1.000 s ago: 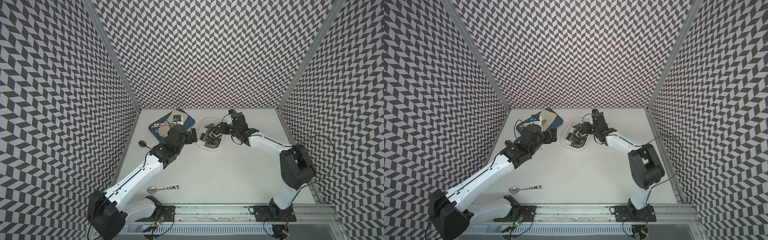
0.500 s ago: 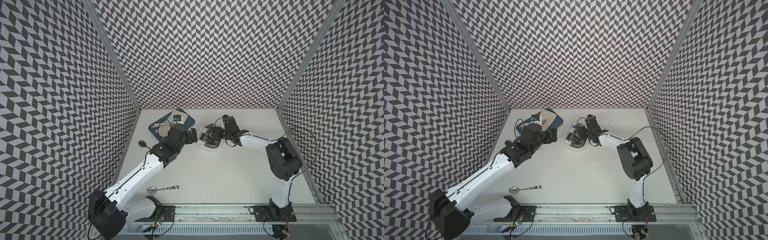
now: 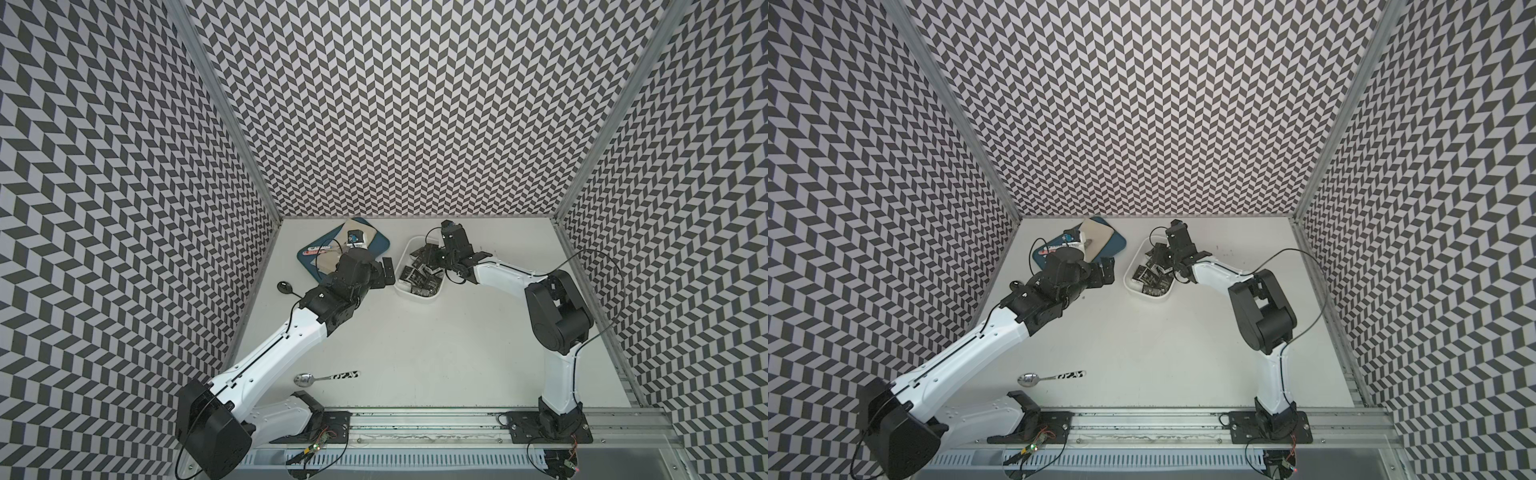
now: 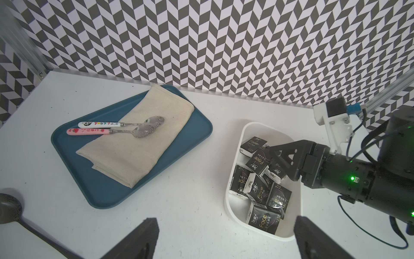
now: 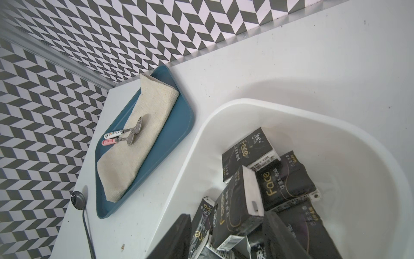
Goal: Take the pocket tissues out of the storage box
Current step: Pick up the pocket tissues from the storage box.
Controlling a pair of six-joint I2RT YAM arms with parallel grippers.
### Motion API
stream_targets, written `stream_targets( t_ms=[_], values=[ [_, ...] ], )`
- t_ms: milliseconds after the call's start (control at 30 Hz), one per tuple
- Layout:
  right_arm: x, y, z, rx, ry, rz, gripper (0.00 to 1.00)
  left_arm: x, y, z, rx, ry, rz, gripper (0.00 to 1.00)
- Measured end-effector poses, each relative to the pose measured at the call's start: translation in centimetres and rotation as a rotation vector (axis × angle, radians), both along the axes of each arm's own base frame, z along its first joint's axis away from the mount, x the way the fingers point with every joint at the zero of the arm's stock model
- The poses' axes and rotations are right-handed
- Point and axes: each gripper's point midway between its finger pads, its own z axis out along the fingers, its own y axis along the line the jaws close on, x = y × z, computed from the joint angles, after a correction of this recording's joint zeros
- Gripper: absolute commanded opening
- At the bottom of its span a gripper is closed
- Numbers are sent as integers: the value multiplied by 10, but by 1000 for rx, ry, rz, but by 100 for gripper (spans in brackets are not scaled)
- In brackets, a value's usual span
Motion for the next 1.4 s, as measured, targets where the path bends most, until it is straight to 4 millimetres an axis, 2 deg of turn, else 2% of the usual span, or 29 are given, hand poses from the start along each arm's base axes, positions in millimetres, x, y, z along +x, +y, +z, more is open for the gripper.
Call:
stream_targets(
  t_ms=[200,300,533,700,933,1067,1267,1333,1400],
  values=[
    [-1,0,-24,-19,44,-4,56,-1,0,1,1,-2,-2,99],
    [0,0,-25,-15,42,-4,54,-1,0,1,1,-2,-2,99],
    [1,3,-31,4,54,-4,39,-1,1,3,-1,-6,-1,99],
    [1,5,-31,20,56,-1,25,-3,2,6,-7,-13,-2,99],
    [-5,7,-29,40,56,13,20,-3,3,8,-8,-17,0,99],
    [-18,-4,-11,41,42,25,19,-2,4,10,10,-22,7,99],
    [-49,-33,55,104,-51,47,19,5,3,22,10,-47,15,99],
    [-61,-43,67,122,-68,54,19,7,2,20,16,-43,16,99],
    [-77,-44,69,143,-64,85,18,11,1,16,25,-34,17,99]
  ],
)
